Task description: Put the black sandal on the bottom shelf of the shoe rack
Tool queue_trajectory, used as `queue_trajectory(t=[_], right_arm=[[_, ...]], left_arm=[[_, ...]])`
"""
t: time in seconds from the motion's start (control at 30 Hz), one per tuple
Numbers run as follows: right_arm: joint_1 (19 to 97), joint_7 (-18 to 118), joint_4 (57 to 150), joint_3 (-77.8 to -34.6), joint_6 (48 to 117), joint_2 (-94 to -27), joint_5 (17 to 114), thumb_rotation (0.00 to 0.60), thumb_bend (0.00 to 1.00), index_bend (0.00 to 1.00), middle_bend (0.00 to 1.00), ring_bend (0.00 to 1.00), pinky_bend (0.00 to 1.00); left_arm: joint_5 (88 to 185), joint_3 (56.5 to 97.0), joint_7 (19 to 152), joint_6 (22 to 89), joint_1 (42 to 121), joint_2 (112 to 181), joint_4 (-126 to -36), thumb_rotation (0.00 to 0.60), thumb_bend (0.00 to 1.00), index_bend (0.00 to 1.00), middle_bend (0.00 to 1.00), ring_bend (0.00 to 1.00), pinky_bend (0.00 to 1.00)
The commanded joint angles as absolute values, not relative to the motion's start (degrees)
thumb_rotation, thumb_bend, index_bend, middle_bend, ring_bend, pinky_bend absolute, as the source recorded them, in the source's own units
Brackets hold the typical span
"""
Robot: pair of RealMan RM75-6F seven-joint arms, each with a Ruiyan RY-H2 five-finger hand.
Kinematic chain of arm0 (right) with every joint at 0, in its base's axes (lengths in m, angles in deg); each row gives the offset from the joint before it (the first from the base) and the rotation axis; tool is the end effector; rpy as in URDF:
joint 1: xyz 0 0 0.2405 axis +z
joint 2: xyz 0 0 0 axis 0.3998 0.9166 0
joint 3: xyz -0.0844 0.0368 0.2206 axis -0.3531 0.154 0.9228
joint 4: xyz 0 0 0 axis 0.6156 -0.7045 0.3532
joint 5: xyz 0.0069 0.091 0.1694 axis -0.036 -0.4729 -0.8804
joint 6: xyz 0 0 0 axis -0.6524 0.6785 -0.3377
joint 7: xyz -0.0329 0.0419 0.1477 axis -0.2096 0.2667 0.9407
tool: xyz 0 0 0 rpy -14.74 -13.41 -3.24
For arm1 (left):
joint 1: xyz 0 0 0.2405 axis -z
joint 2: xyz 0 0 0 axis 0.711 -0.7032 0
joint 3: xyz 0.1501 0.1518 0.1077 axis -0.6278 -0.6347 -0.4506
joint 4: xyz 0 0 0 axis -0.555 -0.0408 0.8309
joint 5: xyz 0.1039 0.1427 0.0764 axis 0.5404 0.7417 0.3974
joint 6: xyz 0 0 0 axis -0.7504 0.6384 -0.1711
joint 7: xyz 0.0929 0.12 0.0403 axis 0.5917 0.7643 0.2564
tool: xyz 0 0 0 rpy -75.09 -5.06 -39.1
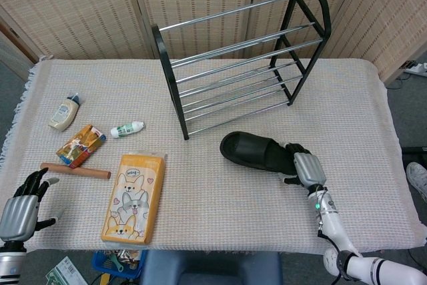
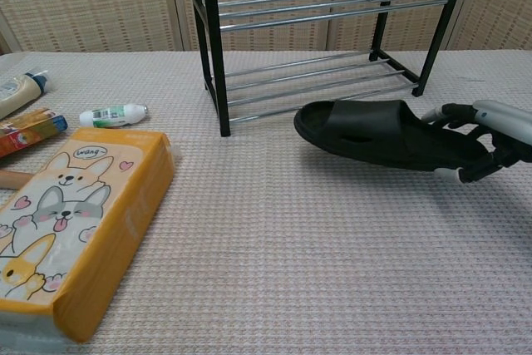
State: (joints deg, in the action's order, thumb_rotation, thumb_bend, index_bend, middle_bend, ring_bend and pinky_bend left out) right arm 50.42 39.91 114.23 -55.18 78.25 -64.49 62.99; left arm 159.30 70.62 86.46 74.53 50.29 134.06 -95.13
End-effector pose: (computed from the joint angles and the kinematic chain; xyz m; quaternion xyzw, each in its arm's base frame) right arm -0.2289 -0.3030 0.0200 0.5979 -0.5361 0.3692 0.4678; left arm -0.3054 0.1897 0.1363 -0.5916 -0.4080 -0.3669 0.5907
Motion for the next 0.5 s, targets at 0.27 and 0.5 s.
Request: queue_trajectory(t=[0.27,0.5], right_arm=[[53.5,37.6,114.7,-49.4,77.6,-62.7,57.0,0.600,0.47,0.16,0.30,0.16,0.24],[60.0,32.4,110.4,-45.2,74.4,-65.2,49.1,0.600,0.47,0.16,0.30,0.15,0.24]], left_arm=[[159.9,70.4,85.9,74.2,50.6,134.2,-94.9,0.600,0.24,0.27,0.10,0.10,0.25],[160.2,70.2,85.9,74.5,50.4,134.2,-94.9,0.600,0.24,0.27,0.10,0.10,0.25]])
